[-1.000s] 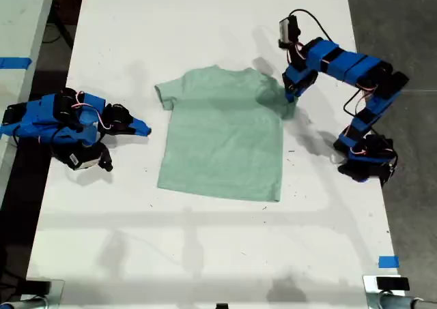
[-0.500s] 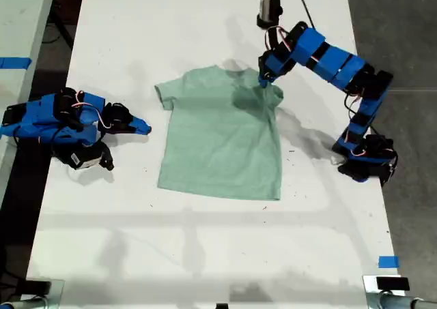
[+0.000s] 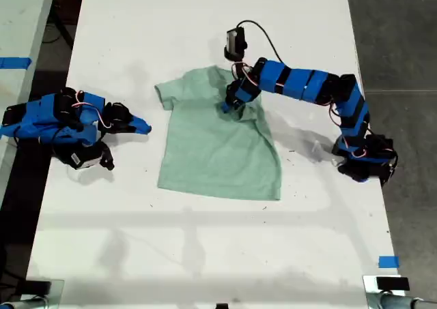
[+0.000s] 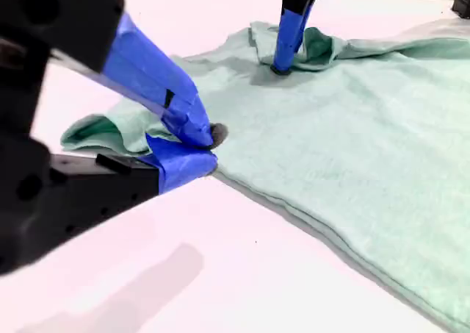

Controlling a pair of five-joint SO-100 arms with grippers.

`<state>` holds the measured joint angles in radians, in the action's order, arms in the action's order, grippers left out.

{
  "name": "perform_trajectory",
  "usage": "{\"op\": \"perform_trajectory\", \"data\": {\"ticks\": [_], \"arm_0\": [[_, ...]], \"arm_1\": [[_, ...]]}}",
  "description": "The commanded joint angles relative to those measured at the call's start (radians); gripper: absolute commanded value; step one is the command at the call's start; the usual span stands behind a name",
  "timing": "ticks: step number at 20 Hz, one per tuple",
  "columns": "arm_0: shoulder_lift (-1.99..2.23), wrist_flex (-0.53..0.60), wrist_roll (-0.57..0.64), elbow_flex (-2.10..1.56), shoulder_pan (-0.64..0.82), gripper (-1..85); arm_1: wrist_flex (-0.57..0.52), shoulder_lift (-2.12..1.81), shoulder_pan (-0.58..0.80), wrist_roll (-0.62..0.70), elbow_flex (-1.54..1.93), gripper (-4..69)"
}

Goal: Fold t shirt

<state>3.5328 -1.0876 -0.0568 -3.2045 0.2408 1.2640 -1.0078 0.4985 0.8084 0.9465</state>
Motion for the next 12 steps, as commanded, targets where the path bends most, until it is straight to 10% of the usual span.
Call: {"op": "perform_trajectory", "data": {"ticks": [1, 10, 12], "arm_0": [[0.005, 0.015, 0.005, -0.018, 0.020, -0.1], [0.005, 0.018, 0.026, -0.018, 0.043, -0.1], [0.005, 0.020, 0.026, -0.018, 0.040, -0.1]], "arm_1": [[-0.044, -0.008, -0.032, 0.038, -0.114, 42.3], [0.436, -0.853, 0.035, 0.034, 0.150, 27.3], [0.336, -1.218, 0.046, -0.021, 0.597, 7.3]]}}
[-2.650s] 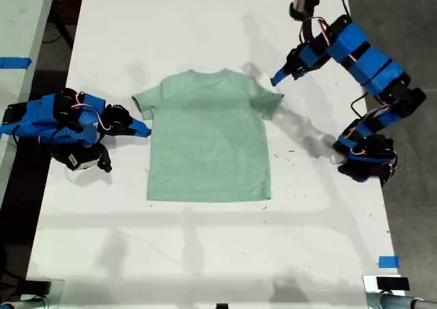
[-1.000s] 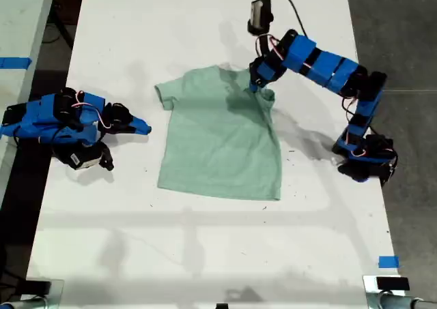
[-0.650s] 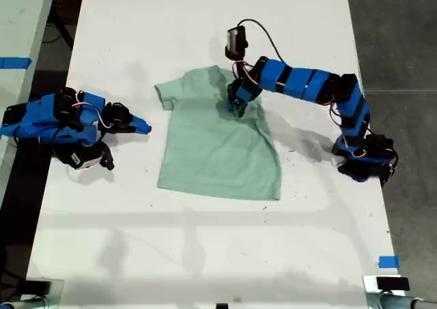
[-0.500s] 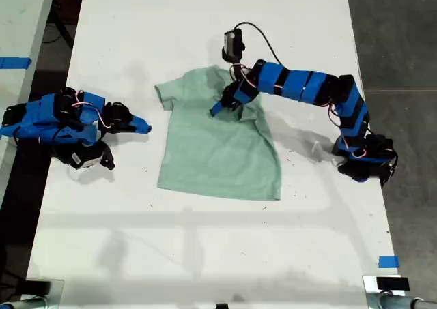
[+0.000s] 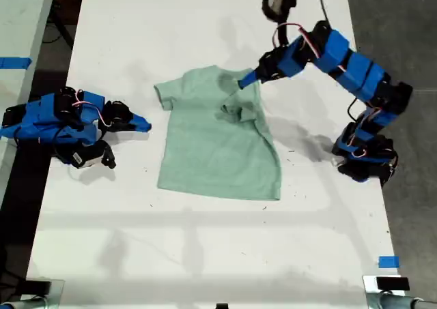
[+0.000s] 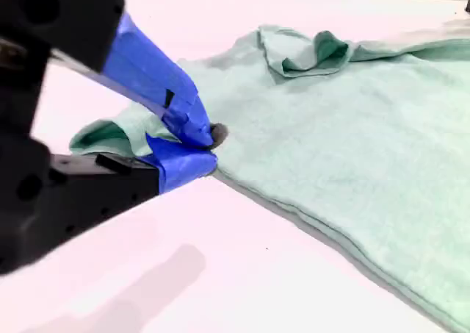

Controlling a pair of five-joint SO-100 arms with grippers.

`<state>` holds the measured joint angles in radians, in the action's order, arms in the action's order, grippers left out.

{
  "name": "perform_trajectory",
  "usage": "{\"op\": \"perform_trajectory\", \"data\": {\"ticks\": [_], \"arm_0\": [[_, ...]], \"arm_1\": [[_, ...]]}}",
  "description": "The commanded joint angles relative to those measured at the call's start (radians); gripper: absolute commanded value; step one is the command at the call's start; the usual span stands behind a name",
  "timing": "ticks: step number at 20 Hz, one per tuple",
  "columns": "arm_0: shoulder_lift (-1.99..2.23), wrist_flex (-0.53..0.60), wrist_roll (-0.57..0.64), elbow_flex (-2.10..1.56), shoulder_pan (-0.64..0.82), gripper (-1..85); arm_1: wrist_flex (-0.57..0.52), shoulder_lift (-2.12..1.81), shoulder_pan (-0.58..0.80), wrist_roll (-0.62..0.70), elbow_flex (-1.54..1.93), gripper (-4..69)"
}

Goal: Fold t shirt

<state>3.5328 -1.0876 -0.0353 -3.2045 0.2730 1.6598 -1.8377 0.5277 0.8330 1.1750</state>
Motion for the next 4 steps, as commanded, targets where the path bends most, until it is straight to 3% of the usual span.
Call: {"op": "perform_trajectory", "data": {"ticks": [1, 4], "arm_0": [[0.005, 0.020, 0.006, -0.018, 0.012, -0.1], [0.005, 0.020, 0.018, -0.018, 0.018, -0.1]], "arm_1": [[-0.107, -0.552, 0.025, -0.074, 0.581, 3.6], [-0.196, -0.982, 0.012, -0.193, 1.115, 1.7]]}}
